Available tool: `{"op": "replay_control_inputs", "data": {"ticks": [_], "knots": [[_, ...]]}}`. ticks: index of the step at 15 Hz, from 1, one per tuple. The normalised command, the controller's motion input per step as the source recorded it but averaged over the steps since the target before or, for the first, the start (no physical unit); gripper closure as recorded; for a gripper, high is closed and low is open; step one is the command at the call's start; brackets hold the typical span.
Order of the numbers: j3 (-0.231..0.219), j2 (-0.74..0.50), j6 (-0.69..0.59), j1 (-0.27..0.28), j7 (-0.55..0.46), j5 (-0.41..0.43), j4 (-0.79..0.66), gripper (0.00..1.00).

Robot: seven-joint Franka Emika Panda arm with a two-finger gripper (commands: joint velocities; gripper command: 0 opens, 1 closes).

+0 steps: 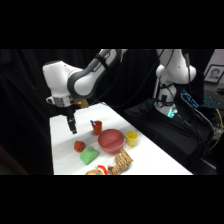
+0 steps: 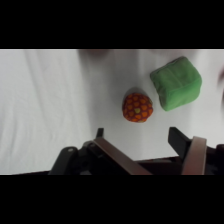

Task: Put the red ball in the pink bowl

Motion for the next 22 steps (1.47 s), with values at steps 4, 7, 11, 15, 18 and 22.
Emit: {"op": "replay_control_inputs", "data": {"ticks": [4, 7, 11, 15, 18, 22], "knots": [[0.068, 0.24, 0.08, -0.051, 0.09, 0.128, 0.29, 0.0], [0.054, 0.2, 0.09, -0.002, 0.1, 0.085, 0.23, 0.0], [0.028, 0.17, 0.12, 0.037, 0.11, 0.059, 0.18, 0.0], [-0.007, 0.16, 0.12, 0.038, 0.1, 0.028, 0.17, 0.0], [-0.016, 0.13, 0.11, 0.038, 0.09, 0.014, 0.13, 0.0], [-0.021, 0.11, 0.1, 0.05, 0.08, -0.006, 0.11, 0.0]]}}
